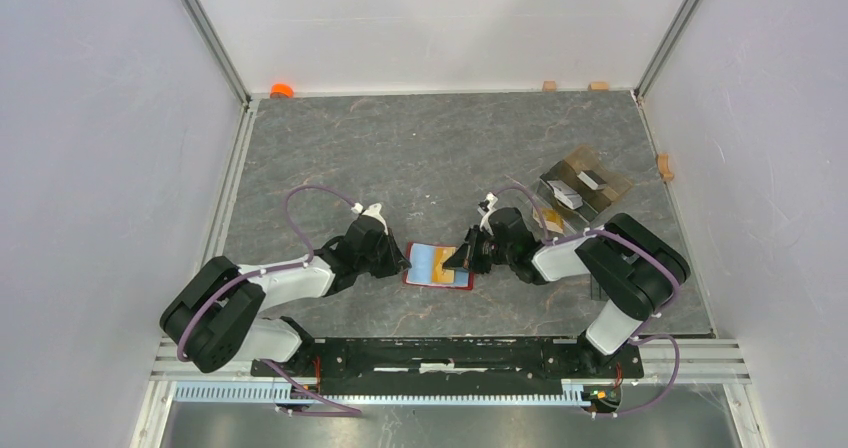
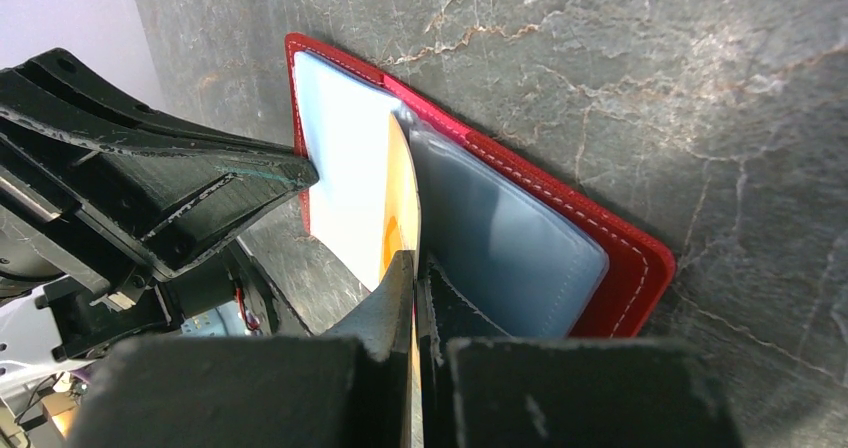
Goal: Put the credit cards into the card holder
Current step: Insert the credit card into the card holder.
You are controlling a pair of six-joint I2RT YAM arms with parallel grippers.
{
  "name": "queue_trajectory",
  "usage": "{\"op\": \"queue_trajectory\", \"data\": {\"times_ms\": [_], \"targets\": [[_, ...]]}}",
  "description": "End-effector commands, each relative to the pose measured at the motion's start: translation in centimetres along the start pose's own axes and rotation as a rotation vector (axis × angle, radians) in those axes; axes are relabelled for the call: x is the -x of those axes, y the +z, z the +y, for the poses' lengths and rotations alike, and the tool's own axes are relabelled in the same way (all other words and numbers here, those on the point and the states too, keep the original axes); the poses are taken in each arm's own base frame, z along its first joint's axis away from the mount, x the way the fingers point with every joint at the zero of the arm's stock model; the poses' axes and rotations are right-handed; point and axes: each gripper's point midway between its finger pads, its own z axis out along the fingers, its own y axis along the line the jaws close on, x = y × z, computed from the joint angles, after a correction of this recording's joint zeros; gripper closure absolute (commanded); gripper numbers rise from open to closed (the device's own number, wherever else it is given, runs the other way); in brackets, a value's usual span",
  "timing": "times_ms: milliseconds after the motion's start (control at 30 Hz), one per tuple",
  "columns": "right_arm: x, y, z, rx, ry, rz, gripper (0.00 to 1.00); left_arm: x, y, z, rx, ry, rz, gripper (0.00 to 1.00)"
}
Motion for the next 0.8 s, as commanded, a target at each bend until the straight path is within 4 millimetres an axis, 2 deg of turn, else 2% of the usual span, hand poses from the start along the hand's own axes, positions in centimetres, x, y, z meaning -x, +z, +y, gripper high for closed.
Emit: {"op": "queue_trajectory", "data": {"times_ms": [0, 767], "targets": [[-4.5, -0.5, -5.5, -0.192, 0.035, 0.112, 1.0, -5.4, -0.6, 6.2, 0.213, 0.055, 0.188, 0.98], [-2.8, 0.6, -3.2, -0.085, 0.095, 0.025, 1.0, -5.7, -0.7, 6.2, 0.211, 0.054, 0.204, 0.98]]}}
